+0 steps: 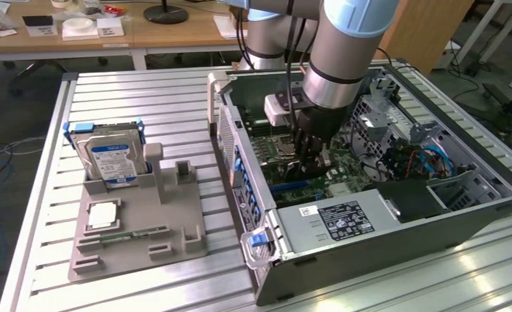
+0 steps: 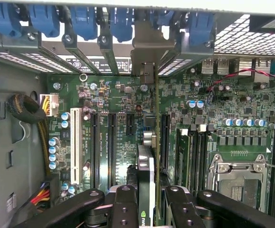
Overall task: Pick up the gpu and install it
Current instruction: 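Insert the gpu into the slot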
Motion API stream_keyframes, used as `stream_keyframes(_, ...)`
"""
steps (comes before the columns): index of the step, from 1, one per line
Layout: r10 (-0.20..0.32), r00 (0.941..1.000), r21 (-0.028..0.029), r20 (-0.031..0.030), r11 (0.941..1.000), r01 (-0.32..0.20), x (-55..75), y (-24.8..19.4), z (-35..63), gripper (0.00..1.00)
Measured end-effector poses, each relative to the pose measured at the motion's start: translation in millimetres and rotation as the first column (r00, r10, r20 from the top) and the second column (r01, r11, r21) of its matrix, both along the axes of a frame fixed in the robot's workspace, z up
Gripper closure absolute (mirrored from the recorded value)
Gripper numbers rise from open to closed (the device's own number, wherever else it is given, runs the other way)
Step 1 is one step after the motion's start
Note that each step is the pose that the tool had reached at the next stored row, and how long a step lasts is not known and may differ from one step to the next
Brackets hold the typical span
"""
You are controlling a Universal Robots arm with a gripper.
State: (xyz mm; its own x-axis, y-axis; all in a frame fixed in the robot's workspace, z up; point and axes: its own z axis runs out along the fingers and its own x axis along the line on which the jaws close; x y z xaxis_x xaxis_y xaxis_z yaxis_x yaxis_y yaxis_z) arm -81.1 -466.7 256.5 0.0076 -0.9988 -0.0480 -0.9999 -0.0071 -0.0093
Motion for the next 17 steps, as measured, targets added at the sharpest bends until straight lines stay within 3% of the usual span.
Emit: stream_keyframes(17,0.0,1.0,0.0003,0.0001,1.0,0.0,0.1,1.3,-0.7,0.73)
